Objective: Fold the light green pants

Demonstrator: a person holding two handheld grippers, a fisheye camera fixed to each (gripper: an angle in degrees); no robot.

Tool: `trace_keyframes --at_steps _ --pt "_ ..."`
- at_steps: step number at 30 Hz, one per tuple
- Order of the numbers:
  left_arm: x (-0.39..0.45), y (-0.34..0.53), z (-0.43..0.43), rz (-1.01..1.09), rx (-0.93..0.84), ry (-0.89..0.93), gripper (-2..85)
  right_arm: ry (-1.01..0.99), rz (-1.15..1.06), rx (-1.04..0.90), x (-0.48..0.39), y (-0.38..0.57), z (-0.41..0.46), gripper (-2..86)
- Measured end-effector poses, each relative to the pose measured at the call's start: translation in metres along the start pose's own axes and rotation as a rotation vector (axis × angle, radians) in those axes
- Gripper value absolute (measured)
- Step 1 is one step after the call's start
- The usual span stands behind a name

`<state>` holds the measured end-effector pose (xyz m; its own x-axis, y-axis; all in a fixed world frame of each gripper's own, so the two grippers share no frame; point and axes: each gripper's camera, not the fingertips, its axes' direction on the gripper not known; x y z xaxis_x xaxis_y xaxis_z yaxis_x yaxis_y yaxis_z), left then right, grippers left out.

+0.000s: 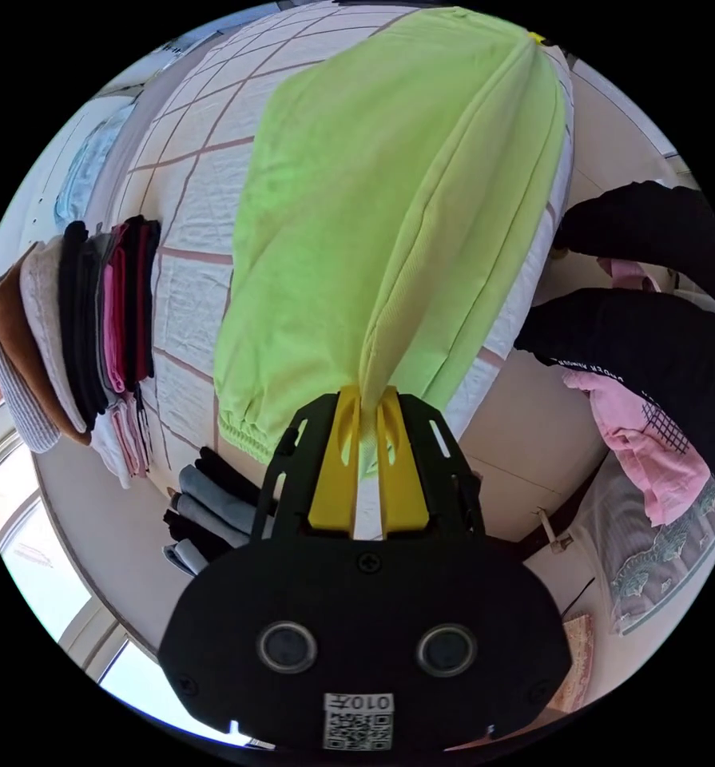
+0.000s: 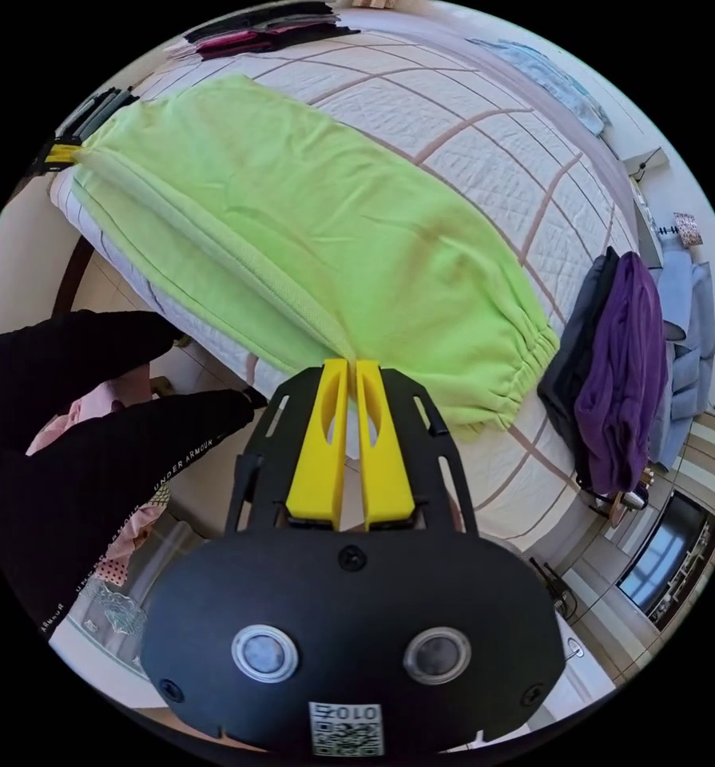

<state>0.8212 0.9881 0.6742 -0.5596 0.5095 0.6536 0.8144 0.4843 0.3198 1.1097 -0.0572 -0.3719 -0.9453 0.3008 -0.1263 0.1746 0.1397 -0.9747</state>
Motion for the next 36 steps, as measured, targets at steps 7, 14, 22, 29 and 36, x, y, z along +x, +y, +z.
trace_keyframes --at_steps 7,14,22,29,36 --pt "0.028 -0.015 0.023 0.014 -0.093 -0.015 2.5 0.010 -0.004 0.002 0.003 0.038 0.023 2.5" --pt "0.038 -0.015 0.026 0.012 -0.120 0.066 3.6 -0.077 0.001 -0.020 0.025 0.085 0.023 3.6" --pt "0.018 -0.003 -0.023 -0.227 0.079 0.142 2.8 -0.112 0.120 0.090 0.045 0.135 -0.006 1.5" --pt "0.009 -0.077 -0.010 -0.240 0.158 0.255 0.6 -0.177 0.262 0.056 0.079 0.126 0.035 1.8" --pt "0.032 -0.076 0.019 -0.142 0.114 0.363 -0.1 -0.365 0.615 0.122 0.153 0.209 0.046 3.4"
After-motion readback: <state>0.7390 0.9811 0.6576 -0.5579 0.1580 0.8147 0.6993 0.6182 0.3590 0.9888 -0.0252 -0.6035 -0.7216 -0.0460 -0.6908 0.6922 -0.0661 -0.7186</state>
